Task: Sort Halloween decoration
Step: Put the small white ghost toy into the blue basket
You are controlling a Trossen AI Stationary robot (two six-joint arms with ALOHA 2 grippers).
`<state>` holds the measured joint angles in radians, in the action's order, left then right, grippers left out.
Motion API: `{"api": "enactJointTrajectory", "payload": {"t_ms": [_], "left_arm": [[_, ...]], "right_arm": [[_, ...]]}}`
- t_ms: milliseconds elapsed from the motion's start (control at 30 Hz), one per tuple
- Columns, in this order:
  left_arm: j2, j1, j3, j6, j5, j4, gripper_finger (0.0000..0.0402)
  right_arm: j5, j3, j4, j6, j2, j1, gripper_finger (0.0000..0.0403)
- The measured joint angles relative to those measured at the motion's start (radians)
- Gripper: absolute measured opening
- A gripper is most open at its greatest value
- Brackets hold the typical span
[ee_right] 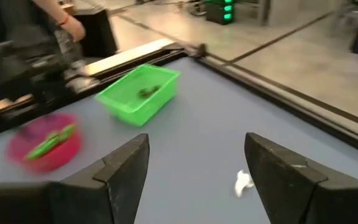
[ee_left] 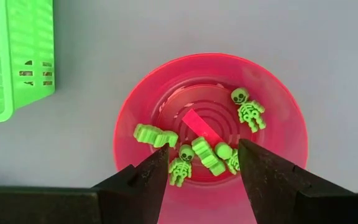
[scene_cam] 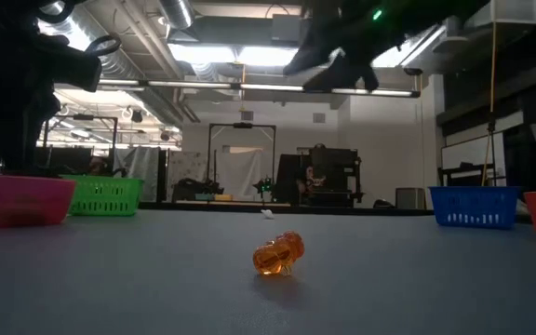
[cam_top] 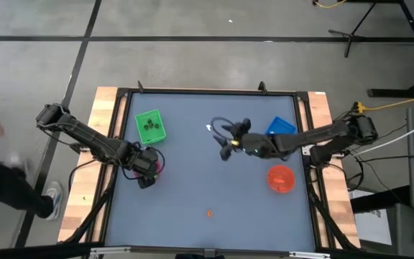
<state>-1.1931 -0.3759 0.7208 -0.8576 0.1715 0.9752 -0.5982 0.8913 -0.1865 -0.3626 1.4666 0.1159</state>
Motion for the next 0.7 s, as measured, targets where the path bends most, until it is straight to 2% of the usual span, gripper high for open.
{"api": "enactJointTrajectory", "payload": {"t_ms": [233,433,567,700], "left_arm": [[0.0,0.0,0.0,0.0,0.003,-0.001,0.0175],[0.0,0.0,0.0,0.0,0.005,-0.002,0.0175],[0.0,0.0,0.0,0.0,0.022,-0.006,0.0175],[-0.001,0.0,0.0,0.0,0.042,-0.014,0.0175]], "right_arm": [[0.072,0.0,-0.179,-0.002,0.145,-0.152,0.0264],[0.111,0.004,-0.322,-0.027,0.278,-0.214,0.0264],[0.107,0.066,-0.334,-0.057,0.369,-0.237,0.0264],[0.103,0.177,-0.215,-0.057,0.453,-0.244,0.0264]]}}
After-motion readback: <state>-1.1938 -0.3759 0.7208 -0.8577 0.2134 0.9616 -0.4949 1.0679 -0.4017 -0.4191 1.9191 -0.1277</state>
